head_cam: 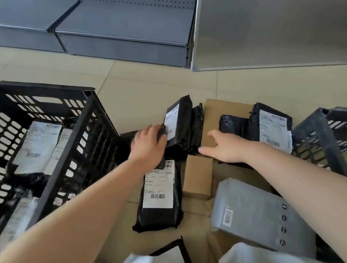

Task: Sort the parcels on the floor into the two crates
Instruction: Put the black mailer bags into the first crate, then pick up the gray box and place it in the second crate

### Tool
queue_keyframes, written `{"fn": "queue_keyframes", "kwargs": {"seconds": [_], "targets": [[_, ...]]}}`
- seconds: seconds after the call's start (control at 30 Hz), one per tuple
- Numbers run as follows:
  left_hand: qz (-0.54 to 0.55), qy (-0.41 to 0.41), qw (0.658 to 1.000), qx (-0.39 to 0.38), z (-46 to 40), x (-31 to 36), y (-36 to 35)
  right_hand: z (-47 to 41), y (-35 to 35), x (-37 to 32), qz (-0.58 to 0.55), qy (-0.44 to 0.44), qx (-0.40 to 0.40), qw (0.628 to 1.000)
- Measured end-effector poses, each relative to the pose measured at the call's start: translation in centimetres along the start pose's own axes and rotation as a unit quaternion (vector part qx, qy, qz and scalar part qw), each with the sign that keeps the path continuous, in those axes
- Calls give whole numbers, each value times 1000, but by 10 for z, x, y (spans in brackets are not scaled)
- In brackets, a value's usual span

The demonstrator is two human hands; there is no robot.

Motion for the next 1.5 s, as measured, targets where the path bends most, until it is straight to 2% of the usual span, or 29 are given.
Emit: {"fn": "queue_keyframes", "kwargs": {"seconds": [0.23,0.47,0.57,0.67,0.73,0.8,1.13,1.27,1.37,1.5], "targets": [[-7,-26,992,-120,48,22,-64,24,-35,54,97,-53,-71,991],[-17,-46,959,-278,75,16,-88,32,-68,42,255,-44,-109,960],[-1,-26,955,-295,76,14,-87,33,-75,35,333,-23,-125,934],[9,-10,956,-294,75,9,-87,37,-92,26,410,-5,-177,895],[5,-2,954,-299,77,7,-86,38,-101,24,448,-19,-202,871],[-1,0,953,-302,77,4,-86,36,-102,24,465,-42,-198,862],[22,11,952,-304,76,3,-87,31,-90,22,464,-86,-156,868],[79,53,945,-313,76,-3,-90,31,-80,15,457,-83,-149,873],[188,145,913,-332,74,-11,-94,34,-63,4,421,-71,-129,895],[271,217,866,-359,75,-17,-99,43,-34,-16,346,-30,-94,933]]}}
Point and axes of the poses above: each hand's wrist, its own z-axis away from the middle knuckle, its own y-axis out of the back of the hand, x = y × z, the point moved 3 cm from there along -z, towards the middle knuckle, and after that the axes turned 11 degrees about -z, right-handed, at the moved point
